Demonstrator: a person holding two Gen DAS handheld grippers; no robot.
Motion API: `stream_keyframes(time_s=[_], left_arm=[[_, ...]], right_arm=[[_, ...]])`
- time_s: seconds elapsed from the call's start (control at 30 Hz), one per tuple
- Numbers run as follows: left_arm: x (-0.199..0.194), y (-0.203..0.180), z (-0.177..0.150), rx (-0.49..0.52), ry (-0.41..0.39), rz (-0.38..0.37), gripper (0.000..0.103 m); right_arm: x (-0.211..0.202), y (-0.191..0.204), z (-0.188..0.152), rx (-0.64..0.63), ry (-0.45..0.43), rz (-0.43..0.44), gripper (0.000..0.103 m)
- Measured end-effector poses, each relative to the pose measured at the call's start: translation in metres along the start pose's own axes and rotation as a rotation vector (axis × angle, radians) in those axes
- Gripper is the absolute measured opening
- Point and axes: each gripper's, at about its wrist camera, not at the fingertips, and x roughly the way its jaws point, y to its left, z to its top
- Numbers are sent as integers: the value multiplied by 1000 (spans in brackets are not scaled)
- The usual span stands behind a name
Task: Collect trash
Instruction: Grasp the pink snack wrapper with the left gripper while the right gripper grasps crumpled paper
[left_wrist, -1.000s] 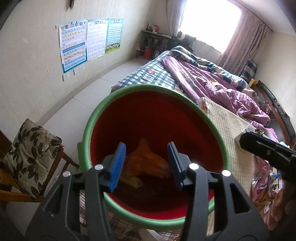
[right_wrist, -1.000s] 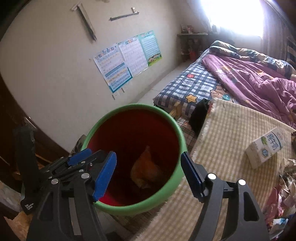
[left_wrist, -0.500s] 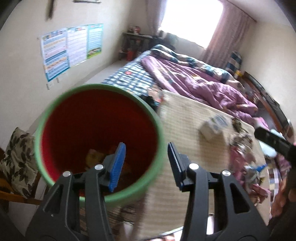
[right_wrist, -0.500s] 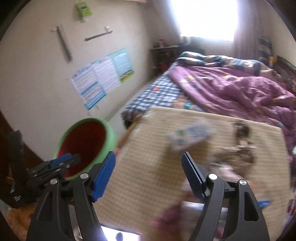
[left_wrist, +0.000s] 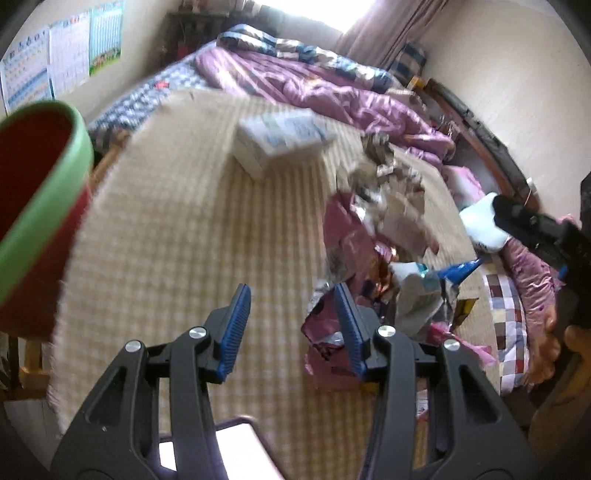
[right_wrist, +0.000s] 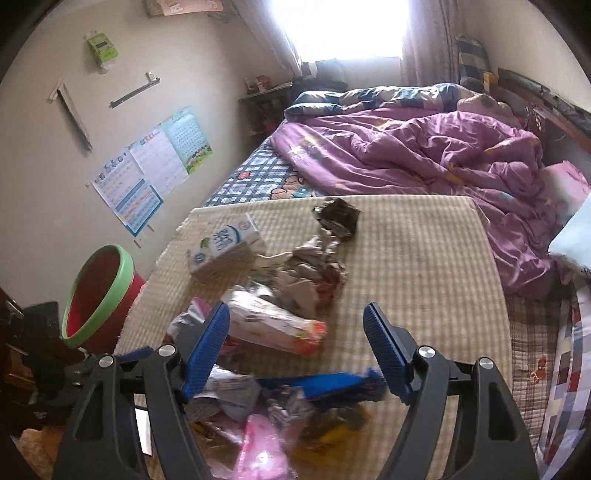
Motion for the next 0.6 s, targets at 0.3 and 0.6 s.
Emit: stream_keyframes(time_s=[0.3, 0.6], left_arm=[[1, -24, 7, -12, -26, -34, 48], [-3, -33, 17, -42, -38, -113, 54]], right_arm=[[12, -23, 0, 28, 36, 53, 73], [24, -33, 1, 62, 66, 62, 73]])
